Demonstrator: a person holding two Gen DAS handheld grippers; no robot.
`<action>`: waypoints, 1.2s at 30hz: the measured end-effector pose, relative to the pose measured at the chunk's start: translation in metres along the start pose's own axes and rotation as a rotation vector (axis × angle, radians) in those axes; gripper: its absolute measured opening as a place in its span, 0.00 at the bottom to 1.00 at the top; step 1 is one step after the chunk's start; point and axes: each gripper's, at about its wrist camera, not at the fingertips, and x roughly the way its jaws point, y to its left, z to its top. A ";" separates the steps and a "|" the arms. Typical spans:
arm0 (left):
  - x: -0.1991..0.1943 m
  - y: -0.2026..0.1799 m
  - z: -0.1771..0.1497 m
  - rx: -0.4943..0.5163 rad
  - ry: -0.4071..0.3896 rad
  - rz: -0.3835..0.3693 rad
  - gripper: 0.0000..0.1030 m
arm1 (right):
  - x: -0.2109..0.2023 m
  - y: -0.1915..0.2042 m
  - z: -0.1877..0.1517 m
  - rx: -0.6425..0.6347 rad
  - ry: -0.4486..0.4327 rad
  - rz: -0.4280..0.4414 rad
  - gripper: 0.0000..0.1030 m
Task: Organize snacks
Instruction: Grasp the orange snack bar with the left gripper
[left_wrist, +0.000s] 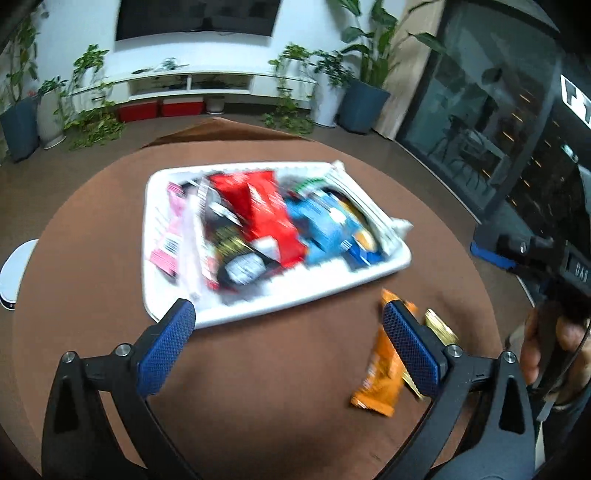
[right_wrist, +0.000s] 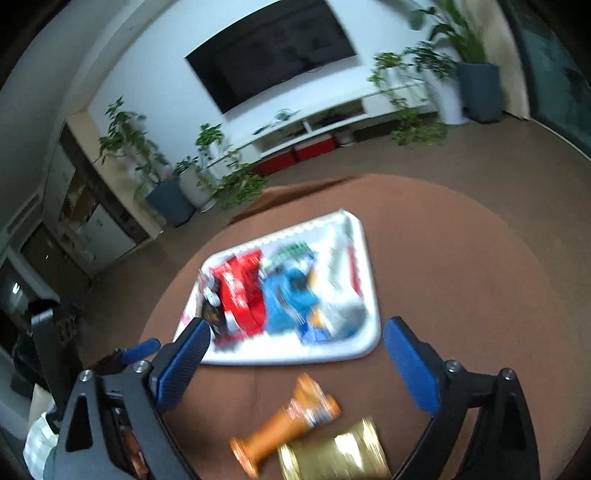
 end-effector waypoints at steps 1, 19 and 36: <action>0.000 -0.006 -0.005 0.012 0.007 -0.016 1.00 | -0.007 -0.008 -0.013 0.032 0.002 -0.004 0.94; 0.061 -0.087 -0.022 0.293 0.237 0.065 1.00 | -0.025 -0.035 -0.101 0.149 0.054 -0.012 0.94; 0.107 -0.101 -0.016 0.395 0.378 0.069 0.51 | -0.022 -0.045 -0.107 0.172 0.064 -0.009 0.94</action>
